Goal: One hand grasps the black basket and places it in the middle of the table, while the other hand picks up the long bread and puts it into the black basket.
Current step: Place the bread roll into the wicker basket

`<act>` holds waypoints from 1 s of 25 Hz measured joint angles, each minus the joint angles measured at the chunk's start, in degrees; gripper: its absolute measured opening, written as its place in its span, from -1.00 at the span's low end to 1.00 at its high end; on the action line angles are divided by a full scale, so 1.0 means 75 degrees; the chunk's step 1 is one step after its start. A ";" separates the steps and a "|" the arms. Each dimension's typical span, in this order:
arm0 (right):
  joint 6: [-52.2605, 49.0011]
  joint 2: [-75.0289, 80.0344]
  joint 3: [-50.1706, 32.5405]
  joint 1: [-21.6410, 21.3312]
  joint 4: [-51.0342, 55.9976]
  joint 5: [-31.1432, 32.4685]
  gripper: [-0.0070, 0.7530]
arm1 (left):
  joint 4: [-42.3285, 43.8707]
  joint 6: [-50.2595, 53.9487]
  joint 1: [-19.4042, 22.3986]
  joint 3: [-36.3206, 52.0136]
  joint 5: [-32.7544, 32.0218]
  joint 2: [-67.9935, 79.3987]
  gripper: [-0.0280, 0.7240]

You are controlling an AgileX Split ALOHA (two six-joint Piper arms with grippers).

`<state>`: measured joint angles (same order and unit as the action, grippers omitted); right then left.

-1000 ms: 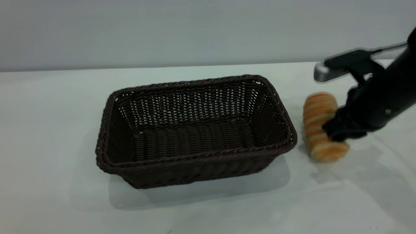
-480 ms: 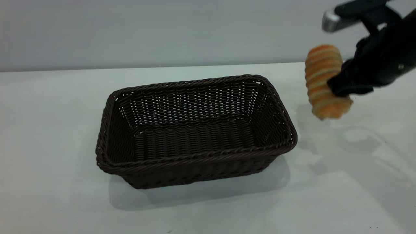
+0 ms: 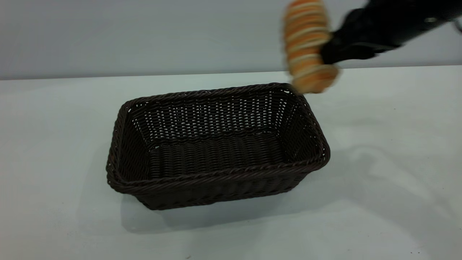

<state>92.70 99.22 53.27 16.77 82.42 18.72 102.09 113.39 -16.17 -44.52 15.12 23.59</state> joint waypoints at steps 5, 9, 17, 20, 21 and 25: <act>0.0151 0.0344 0.0380 0.0976 0.0135 0.0127 -0.90 | 0.0000 0.0000 0.0000 0.0000 0.0000 0.0000 0.53; 0.0177 0.1010 0.0606 0.1128 0.0372 0.0113 -0.90 | 0.0000 0.0000 0.0000 0.0000 0.0000 0.0000 0.53; 0.0909 0.1719 0.0674 0.1128 0.1014 -0.0009 -0.61 | 0.0000 0.0000 0.0000 0.0000 0.0000 0.0000 0.53; 0.1318 0.1734 0.0677 0.1128 0.1379 -0.0019 -0.17 | 0.0000 0.0000 0.0000 0.0000 0.0000 0.0000 0.53; 0.1442 0.1734 0.0683 0.1128 0.1483 -0.0056 -0.02 | 0.0000 -0.0010 0.0000 0.0000 0.0000 0.0000 0.53; 0.1636 0.1465 0.0725 0.1128 0.1492 -0.0467 0.33 | 0.0000 -0.0302 0.0000 0.0000 0.0000 0.0000 0.53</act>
<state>104.98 110.21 58.71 25.23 93.60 15.21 102.09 111.13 -16.17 -44.52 15.12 23.59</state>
